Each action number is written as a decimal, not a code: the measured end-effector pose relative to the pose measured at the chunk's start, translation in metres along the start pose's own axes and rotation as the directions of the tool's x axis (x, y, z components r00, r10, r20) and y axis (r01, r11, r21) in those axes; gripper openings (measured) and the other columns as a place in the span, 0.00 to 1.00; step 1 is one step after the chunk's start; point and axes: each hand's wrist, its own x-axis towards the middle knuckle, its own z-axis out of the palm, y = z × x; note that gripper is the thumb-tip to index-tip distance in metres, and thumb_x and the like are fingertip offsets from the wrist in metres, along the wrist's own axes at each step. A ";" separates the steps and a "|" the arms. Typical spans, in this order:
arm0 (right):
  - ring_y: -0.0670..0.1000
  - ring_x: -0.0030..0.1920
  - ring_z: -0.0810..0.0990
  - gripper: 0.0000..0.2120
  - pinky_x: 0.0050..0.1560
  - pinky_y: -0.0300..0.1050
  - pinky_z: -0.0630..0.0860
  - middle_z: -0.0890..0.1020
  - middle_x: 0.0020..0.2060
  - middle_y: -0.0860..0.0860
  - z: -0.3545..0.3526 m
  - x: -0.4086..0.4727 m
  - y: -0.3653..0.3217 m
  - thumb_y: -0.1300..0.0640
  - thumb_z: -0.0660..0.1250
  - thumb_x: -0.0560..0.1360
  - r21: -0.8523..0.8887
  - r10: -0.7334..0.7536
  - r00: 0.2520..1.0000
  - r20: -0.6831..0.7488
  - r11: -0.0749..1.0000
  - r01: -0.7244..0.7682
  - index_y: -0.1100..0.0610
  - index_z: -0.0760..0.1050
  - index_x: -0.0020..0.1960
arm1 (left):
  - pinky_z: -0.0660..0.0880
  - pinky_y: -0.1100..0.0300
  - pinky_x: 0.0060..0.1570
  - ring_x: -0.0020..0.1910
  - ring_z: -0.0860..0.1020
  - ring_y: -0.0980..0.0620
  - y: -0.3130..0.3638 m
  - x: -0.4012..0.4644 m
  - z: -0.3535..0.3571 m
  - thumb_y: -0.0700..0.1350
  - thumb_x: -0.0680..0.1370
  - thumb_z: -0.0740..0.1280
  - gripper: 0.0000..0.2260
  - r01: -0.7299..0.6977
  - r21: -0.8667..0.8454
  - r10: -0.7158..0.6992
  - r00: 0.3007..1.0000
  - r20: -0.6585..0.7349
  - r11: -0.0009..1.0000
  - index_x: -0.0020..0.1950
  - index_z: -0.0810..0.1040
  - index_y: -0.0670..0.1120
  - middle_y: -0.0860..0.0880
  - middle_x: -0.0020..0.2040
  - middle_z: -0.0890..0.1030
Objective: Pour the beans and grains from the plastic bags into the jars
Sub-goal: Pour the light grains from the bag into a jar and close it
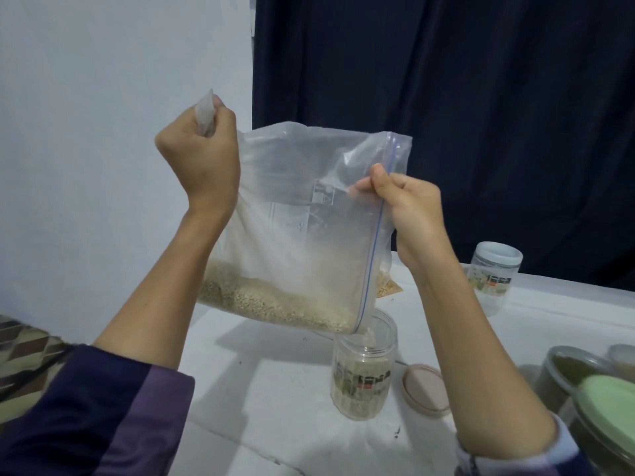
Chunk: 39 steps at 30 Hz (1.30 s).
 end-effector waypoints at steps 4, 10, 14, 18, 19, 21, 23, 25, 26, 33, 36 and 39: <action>0.43 0.40 0.83 0.14 0.58 0.42 0.77 0.85 0.33 0.47 0.000 0.002 0.007 0.57 0.64 0.79 0.031 -0.008 0.998 -0.067 0.999 0.010 0.57 0.81 0.37 | 0.51 0.66 0.28 0.24 0.54 0.59 0.001 -0.001 -0.002 0.39 0.75 0.62 0.22 0.034 -0.004 -0.033 0.999 0.040 0.999 0.29 0.52 0.51 0.57 0.21 0.55; 0.43 0.32 0.80 0.16 0.40 0.35 0.77 0.82 0.32 0.50 0.004 0.005 0.015 0.58 0.60 0.81 0.022 -0.008 0.997 -0.070 1.000 0.010 0.59 0.78 0.38 | 0.58 0.54 0.33 0.29 0.56 0.55 0.001 0.004 -0.012 0.58 0.76 0.65 0.24 0.239 -0.016 -0.225 0.934 0.276 0.971 0.30 0.54 0.51 0.57 0.26 0.57; 0.42 0.31 0.80 0.15 0.38 0.34 0.77 0.82 0.32 0.50 0.005 0.009 0.018 0.58 0.60 0.81 0.040 0.041 0.995 -0.086 0.999 -0.038 0.58 0.78 0.38 | 0.59 0.61 0.31 0.31 0.63 0.53 -0.008 0.008 -0.027 0.51 0.68 0.67 0.13 0.382 -0.125 -0.288 0.840 0.460 0.916 0.32 0.63 0.49 0.53 0.30 0.65; 0.42 0.31 0.79 0.15 0.38 0.35 0.77 0.81 0.32 0.50 0.006 0.011 0.020 0.58 0.60 0.81 0.088 0.087 0.992 -0.086 0.993 -0.079 0.58 0.77 0.37 | 0.61 0.63 0.30 0.35 0.66 0.52 -0.012 0.011 -0.038 0.35 0.55 0.57 0.13 0.421 -0.071 -0.298 0.741 0.602 0.905 0.36 0.65 0.46 0.47 0.35 0.68; 0.42 0.31 0.79 0.15 0.38 0.35 0.77 0.81 0.32 0.51 0.007 0.012 0.021 0.58 0.60 0.81 0.094 0.092 0.992 -0.082 0.992 -0.085 0.59 0.77 0.37 | 0.62 0.62 0.31 0.36 0.67 0.50 -0.015 0.014 -0.042 0.34 0.53 0.56 0.17 0.409 -0.012 -0.309 0.708 0.635 0.912 0.40 0.65 0.46 0.45 0.38 0.68; 0.42 0.31 0.79 0.15 0.38 0.34 0.77 0.81 0.33 0.51 0.007 0.011 0.021 0.59 0.60 0.81 0.099 0.102 0.992 -0.075 0.991 -0.094 0.59 0.77 0.38 | 0.70 0.62 0.37 0.43 0.71 0.51 -0.021 0.018 -0.050 0.34 0.57 0.58 0.28 0.352 0.196 -0.383 0.612 0.692 0.915 0.57 0.65 0.45 0.45 0.48 0.70; 0.42 0.32 0.79 0.15 0.37 0.33 0.76 0.81 0.34 0.51 0.005 0.010 0.023 0.58 0.60 0.81 0.098 0.109 0.992 -0.070 0.990 -0.102 0.59 0.77 0.38 | 0.74 0.57 0.53 0.58 0.72 0.52 -0.028 0.022 -0.056 0.34 0.67 0.63 0.41 0.252 0.395 -0.469 0.489 0.736 0.883 0.74 0.44 0.44 0.47 0.62 0.67; 0.41 0.32 0.79 0.15 0.37 0.33 0.76 0.81 0.35 0.51 0.003 0.010 0.025 0.58 0.59 0.82 0.101 0.110 0.992 -0.055 0.989 -0.104 0.59 0.77 0.39 | 0.71 0.58 0.57 0.64 0.68 0.53 -0.033 0.021 -0.060 0.30 0.76 0.62 0.41 0.214 0.439 -0.486 0.467 0.738 0.872 0.74 0.34 0.44 0.49 0.67 0.63; 0.41 0.32 0.79 0.15 0.37 0.33 0.76 0.81 0.35 0.51 0.003 0.010 0.026 0.59 0.59 0.82 0.102 0.111 0.993 -0.046 0.989 -0.106 0.59 0.77 0.39 | 0.71 0.58 0.56 0.62 0.69 0.53 -0.035 0.020 -0.061 0.30 0.77 0.60 0.38 0.203 0.444 -0.485 0.475 0.735 0.873 0.74 0.35 0.43 0.49 0.66 0.64; 0.43 0.32 0.75 0.15 0.39 0.34 0.74 0.77 0.33 0.50 0.004 0.014 0.031 0.63 0.56 0.82 0.117 0.128 0.992 -0.012 0.985 -0.126 0.58 0.74 0.39 | 0.76 0.64 0.43 0.41 0.76 0.53 -0.037 0.000 -0.061 0.30 0.76 0.65 0.10 0.364 0.251 -0.442 0.743 0.502 0.897 0.53 0.71 0.41 0.49 0.45 0.76; 0.46 0.35 0.74 0.13 0.42 0.37 0.73 0.78 0.33 0.51 0.002 0.016 0.033 0.69 0.59 0.77 0.134 0.114 0.993 0.026 0.984 -0.117 0.59 0.76 0.39 | 0.76 0.58 0.49 0.38 0.78 0.51 -0.041 -0.005 -0.061 0.32 0.77 0.64 0.08 0.609 0.092 -0.578 0.678 0.455 0.788 0.39 0.78 0.40 0.46 0.36 0.79; 0.47 0.39 0.75 0.12 0.48 0.39 0.75 0.79 0.36 0.51 -0.002 0.015 0.036 0.69 0.62 0.77 0.039 0.089 0.995 0.046 0.995 -0.091 0.57 0.79 0.42 | 0.78 0.64 0.45 0.34 0.79 0.55 -0.044 -0.009 -0.061 0.35 0.79 0.62 0.20 0.725 -0.039 -0.647 0.636 0.420 0.688 0.29 0.83 0.44 0.50 0.31 0.81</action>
